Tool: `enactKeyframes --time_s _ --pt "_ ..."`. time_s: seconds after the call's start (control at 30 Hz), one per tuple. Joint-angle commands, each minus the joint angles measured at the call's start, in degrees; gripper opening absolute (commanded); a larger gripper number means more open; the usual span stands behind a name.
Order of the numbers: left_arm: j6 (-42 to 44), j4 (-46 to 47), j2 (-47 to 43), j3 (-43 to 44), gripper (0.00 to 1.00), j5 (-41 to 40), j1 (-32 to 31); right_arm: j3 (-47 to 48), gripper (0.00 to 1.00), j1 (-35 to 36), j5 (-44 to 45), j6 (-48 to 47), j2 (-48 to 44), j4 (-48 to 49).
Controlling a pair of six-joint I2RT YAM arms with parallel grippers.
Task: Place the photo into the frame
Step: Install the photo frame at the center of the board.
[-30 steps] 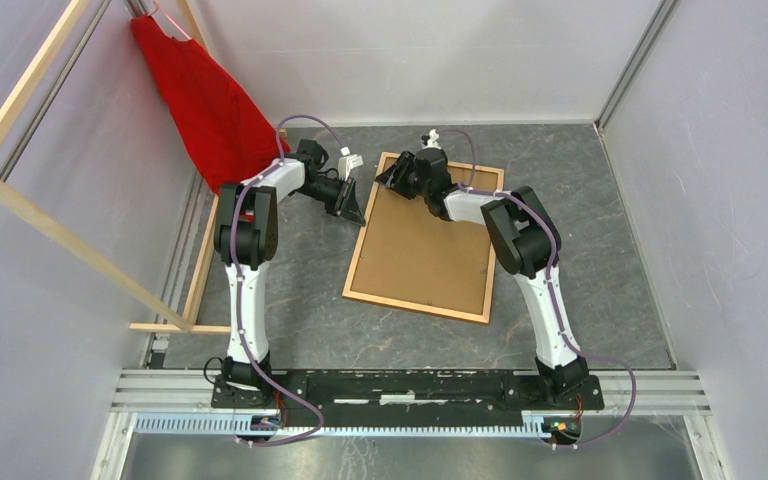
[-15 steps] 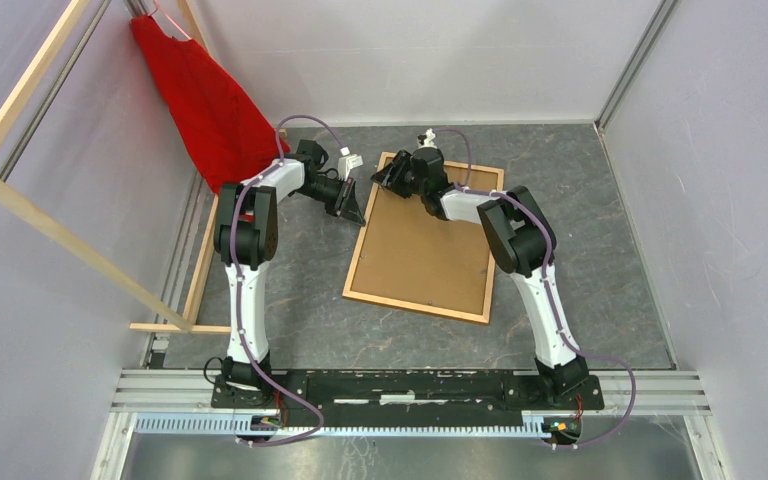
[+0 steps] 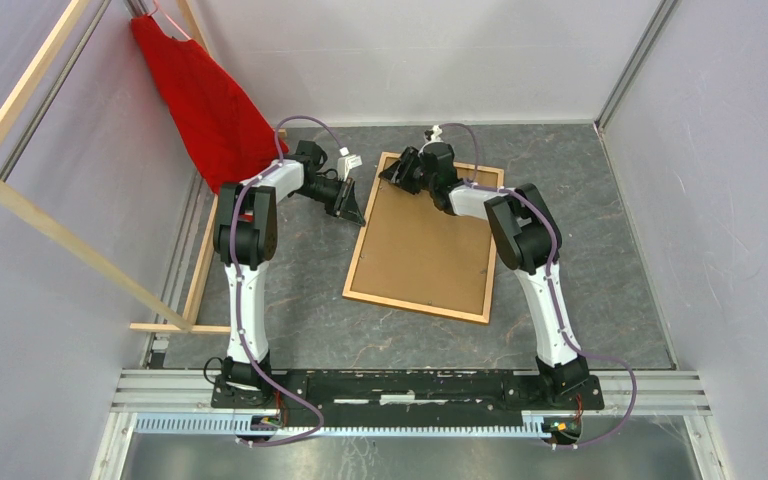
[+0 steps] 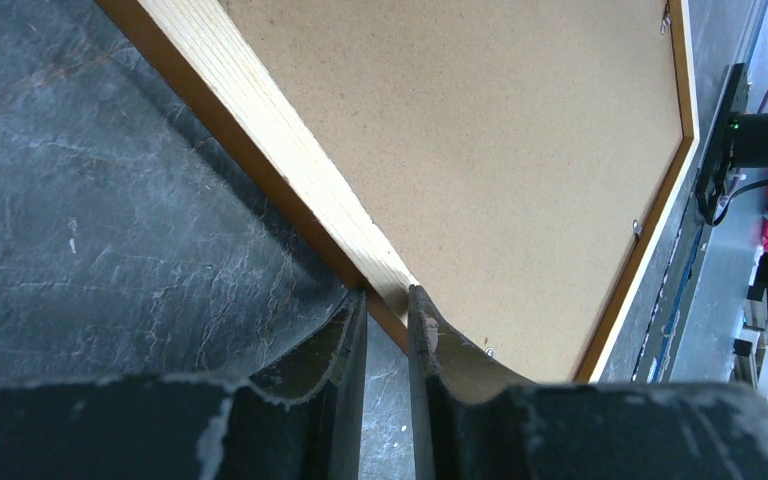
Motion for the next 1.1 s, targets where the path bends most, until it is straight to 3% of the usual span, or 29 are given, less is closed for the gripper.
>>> enactKeyframes --time_s 0.0,0.53,1.07 --pt "4.1 -0.9 -0.2 -1.8 0.26 -2.9 -0.8 2.2 0.49 -0.1 -3.6 -3.2 0.4 -3.8" --pt "4.1 -0.9 -0.5 -1.9 0.25 -3.1 -0.9 6.7 0.48 1.5 -8.5 -5.4 3.8 -8.3" --pt "4.2 -0.9 -0.7 -1.9 0.25 -3.2 -0.8 9.6 0.49 3.3 -7.4 -6.2 3.2 -10.1"
